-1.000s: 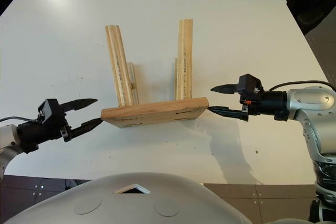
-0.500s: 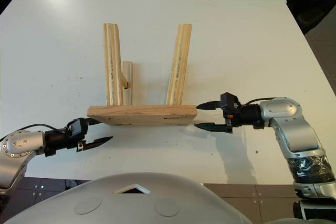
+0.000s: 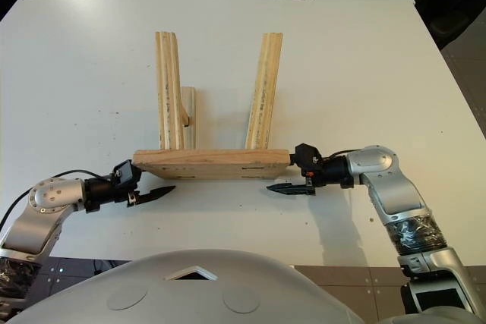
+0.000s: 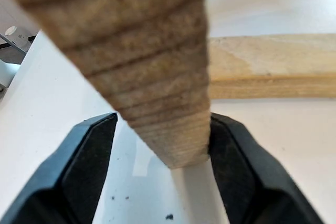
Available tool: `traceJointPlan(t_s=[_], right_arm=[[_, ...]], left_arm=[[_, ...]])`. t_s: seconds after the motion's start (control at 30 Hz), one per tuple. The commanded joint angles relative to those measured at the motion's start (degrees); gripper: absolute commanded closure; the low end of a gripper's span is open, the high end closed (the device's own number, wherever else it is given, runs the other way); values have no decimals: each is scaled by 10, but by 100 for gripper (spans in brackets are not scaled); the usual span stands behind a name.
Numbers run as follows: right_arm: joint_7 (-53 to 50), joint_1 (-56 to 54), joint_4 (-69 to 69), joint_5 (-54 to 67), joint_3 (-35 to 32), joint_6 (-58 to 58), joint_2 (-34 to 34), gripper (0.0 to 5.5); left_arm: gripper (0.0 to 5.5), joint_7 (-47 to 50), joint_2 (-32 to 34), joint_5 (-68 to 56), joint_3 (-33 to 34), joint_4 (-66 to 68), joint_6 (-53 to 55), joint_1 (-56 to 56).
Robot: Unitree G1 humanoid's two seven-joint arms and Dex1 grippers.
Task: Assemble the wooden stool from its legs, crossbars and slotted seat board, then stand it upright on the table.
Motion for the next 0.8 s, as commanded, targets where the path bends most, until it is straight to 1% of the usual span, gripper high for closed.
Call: traceJointPlan(t_s=[0.03,0.2,0.4,0.5,0.57,0.63,0.7,0.73,0.8], right_arm=[[-3,-8,13,-18,19,-11,5,322],[-3,-8,28,-27,28,-25,4,385],[-9,-5,33,-21,21,-29,5,392],[-15,5,0,5,8,8,1,392],[-6,29,-60,59,-13,65,-17,392],[3,64,-145,144,-57,136,-47,392],[15,92,-218,256,-117,206,-76,392],[18,101,-248,323,-151,239,-89,392],[17,108,-287,431,-206,283,-106,392]], left_arm=[[284,-3,-13,-6,-13,15,2,-12],[356,-12,-20,-27,-8,21,11,-18],[368,-23,-23,-50,-4,-2,25,-10],[373,-33,-17,-76,-2,-55,43,14],[376,-38,-7,-120,12,-120,75,35],[376,-32,9,-182,41,-199,121,57],[376,-28,28,-262,81,-279,159,86],[376,-20,36,-320,105,-318,177,99],[376,0,46,-418,142,-374,198,116]])
